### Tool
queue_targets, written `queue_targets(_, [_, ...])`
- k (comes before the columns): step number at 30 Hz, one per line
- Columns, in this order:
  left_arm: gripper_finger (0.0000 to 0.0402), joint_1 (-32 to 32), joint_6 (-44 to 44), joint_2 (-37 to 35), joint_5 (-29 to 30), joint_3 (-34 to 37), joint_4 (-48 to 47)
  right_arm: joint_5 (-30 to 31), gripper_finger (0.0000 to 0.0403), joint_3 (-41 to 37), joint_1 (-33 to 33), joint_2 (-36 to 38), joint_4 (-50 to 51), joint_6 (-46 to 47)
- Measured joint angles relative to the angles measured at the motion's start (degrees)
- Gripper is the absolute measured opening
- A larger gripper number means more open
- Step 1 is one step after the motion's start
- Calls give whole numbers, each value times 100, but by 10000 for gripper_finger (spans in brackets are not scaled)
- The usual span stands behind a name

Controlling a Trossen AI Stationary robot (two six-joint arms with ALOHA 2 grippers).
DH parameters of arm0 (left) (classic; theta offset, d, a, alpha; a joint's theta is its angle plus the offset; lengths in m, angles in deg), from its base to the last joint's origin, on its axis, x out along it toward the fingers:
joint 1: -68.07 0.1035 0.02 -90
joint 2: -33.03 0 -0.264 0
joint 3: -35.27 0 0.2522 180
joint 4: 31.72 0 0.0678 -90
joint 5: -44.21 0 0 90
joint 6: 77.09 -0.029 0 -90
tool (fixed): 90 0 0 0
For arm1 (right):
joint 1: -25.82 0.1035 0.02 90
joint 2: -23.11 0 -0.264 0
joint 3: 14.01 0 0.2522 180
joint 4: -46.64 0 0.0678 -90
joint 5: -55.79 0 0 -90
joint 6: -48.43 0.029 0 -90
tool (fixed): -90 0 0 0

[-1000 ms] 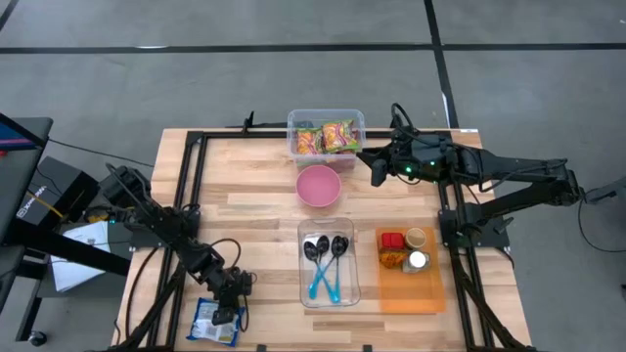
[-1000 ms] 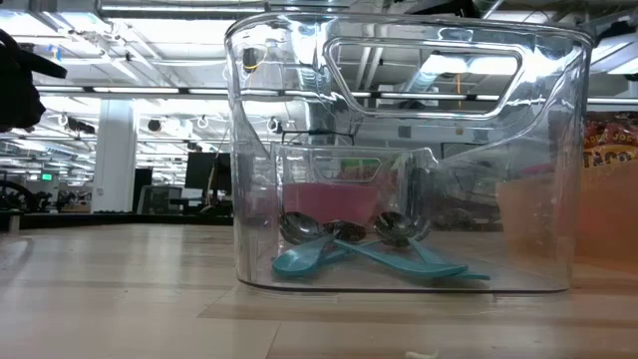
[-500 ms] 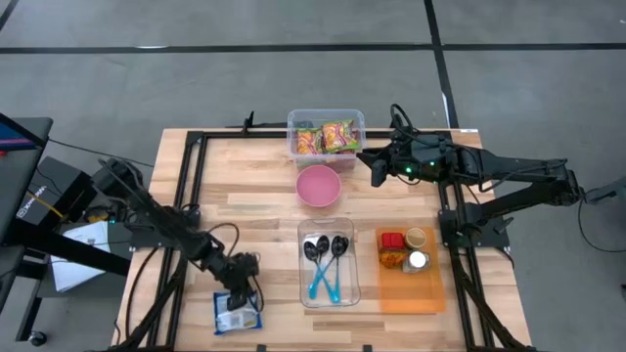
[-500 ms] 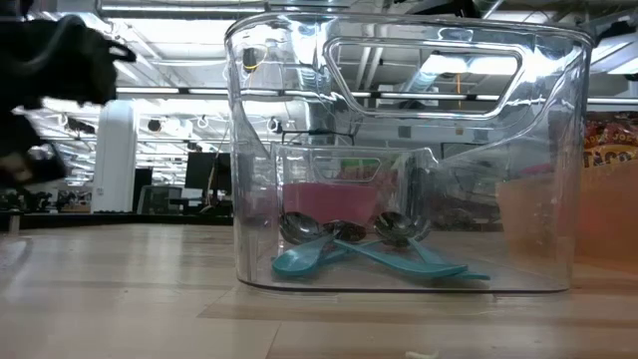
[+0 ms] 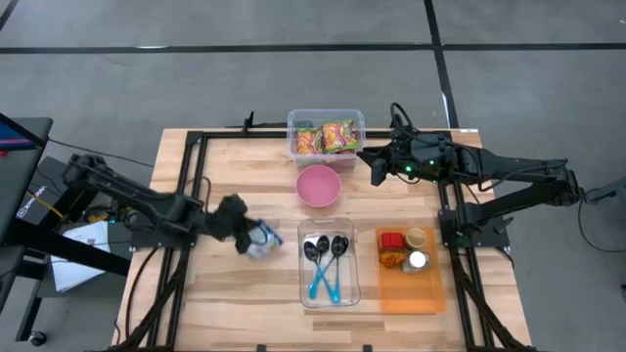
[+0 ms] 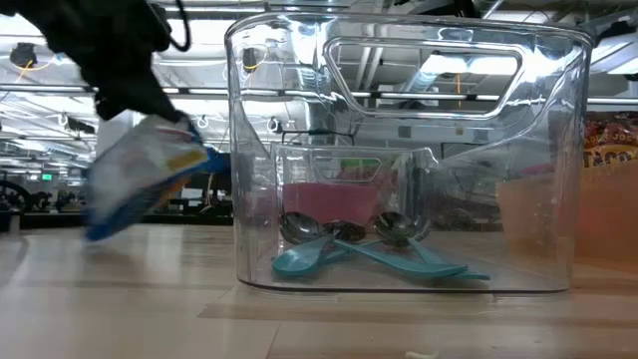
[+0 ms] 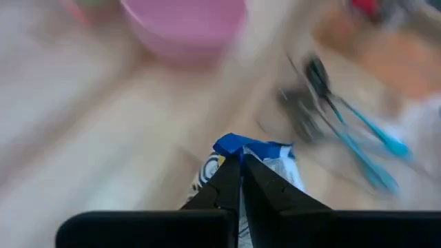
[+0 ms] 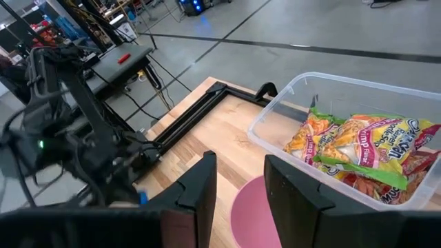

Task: Pick & Place Food Item
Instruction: Put the blue noodle pack into the top transparent bin

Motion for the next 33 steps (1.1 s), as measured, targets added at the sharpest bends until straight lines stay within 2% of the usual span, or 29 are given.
queue_targets(6, [0, 544, -1023, -174, 856, -4, 320, 64, 116, 0, 2, 0, 24, -18])
queue_targets(11, [0, 556, -1315, 47, 1237, -11, 465, 125, 116, 0, 2, 0, 103, -18])
queue_targets(16, [0, 200, -1077, 521, 1242, -11, 512, 125, 116, -1, 2, 0, 197, -18])
queue_targets(25, [0, -1041, 308, 1038, 1292, -12, 590, 145, 116, 0, -159, 0, 216, -16])
queue_targets(29, [0, -1367, 756, 1058, 1680, -102, 550, 145, 116, -1, -235, 0, 212, -18])
queue_targets(33, [0, -1121, 383, 1058, 2311, -419, 333, 145, 116, -2, -315, 0, 210, -18])
